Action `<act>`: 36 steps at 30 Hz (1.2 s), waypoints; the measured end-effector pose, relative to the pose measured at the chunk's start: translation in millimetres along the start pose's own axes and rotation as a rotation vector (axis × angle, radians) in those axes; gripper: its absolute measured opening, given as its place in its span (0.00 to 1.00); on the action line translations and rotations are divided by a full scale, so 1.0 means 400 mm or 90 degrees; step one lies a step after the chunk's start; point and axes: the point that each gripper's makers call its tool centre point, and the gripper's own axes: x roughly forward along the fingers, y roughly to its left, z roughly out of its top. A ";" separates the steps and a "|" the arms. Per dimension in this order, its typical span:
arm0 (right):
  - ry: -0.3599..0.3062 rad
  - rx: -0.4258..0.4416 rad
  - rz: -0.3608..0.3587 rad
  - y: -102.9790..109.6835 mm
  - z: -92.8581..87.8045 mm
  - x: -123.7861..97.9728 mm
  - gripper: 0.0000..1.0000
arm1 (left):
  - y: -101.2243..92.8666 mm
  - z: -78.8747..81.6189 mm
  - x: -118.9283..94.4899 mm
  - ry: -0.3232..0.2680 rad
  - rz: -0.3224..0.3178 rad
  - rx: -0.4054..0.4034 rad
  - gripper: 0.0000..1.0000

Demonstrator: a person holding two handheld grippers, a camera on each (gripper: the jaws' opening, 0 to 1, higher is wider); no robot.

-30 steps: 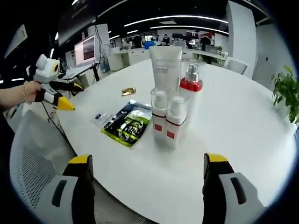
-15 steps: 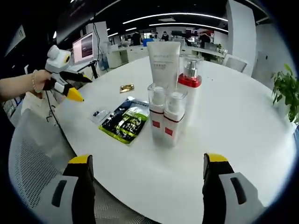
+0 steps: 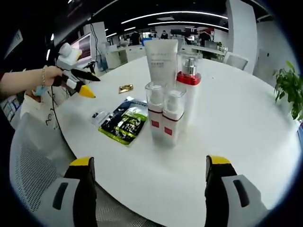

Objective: Arrange the skincare products in the storage area until every visible bottle or jar stands upright without overlapping.

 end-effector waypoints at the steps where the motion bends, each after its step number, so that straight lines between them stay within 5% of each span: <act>1: 0.002 0.000 0.001 0.000 -0.002 0.001 0.96 | 0.004 -0.001 0.008 0.003 -0.001 0.001 0.93; 21: 0.014 0.005 -0.004 0.005 -0.004 0.000 0.95 | 0.086 0.036 0.149 0.054 -0.017 0.010 0.88; 36: 0.013 0.018 -0.013 -0.012 -0.009 0.004 0.93 | 0.150 0.059 0.235 0.081 -0.025 0.023 0.71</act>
